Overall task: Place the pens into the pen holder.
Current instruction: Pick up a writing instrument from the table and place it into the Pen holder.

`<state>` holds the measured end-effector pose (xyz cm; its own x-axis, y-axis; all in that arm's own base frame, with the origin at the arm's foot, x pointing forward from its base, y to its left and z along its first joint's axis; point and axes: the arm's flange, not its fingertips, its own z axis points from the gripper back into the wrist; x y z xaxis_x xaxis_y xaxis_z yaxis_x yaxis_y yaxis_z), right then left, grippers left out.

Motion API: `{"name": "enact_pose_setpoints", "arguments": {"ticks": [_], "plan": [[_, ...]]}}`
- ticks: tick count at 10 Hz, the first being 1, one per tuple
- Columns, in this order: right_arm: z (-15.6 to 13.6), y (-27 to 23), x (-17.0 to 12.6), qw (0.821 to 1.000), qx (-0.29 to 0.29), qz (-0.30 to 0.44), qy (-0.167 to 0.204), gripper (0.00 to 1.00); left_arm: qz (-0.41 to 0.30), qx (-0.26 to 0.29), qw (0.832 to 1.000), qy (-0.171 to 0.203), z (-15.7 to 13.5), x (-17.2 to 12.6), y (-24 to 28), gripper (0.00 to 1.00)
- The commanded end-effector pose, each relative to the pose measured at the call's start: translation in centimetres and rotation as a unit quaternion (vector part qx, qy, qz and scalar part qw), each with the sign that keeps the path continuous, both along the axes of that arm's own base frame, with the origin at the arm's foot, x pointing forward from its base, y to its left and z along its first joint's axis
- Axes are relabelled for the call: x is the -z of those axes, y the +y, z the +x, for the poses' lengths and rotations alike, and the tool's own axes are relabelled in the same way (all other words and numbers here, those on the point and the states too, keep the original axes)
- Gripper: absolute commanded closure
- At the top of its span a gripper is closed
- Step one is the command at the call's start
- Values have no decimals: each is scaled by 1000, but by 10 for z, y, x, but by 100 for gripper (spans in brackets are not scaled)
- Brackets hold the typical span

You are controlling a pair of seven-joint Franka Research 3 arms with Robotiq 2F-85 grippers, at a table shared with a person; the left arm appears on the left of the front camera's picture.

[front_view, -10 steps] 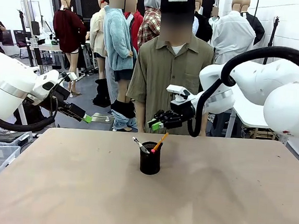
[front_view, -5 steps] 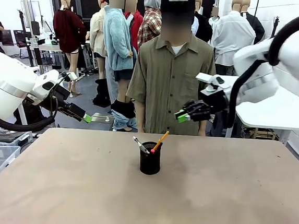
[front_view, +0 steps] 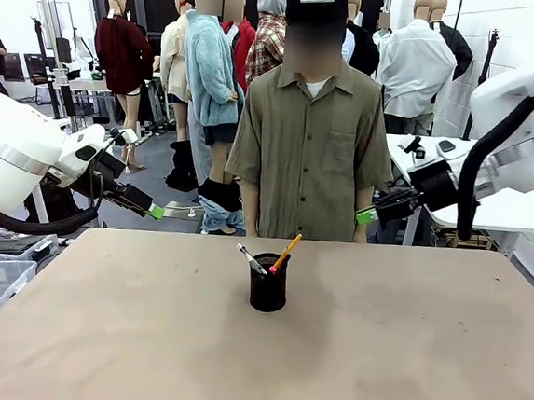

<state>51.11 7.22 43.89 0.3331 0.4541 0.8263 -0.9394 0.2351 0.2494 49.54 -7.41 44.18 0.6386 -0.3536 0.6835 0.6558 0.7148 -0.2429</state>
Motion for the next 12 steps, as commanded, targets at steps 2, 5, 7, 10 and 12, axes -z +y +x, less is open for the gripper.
{"name": "enact_pose_setpoints", "arguments": {"ticks": [2, 5, 7, 10, 12], "plan": [[-32, 3, -11, 987, 124, -85, 48, 71, 1, 7, 1000, -2, 1, 0, 1, 24], [-21, -11, -11, 995, 88, -50, 17, 71, 1, 7, 1000, -2, 1, 0, 1, 24], [-21, -11, -11, 995, 88, -50, 17, 71, 1, 7, 1000, -2, 1, 0, 1, 24], [-21, -11, -11, 995, 88, -50, 17, 71, 1, 7, 1000, -2, 1, 0, 1, 24], [-21, -11, -11, 995, 88, -50, 17, 71, 1, 7, 1000, -2, 1, 0, 1, 24]]}}
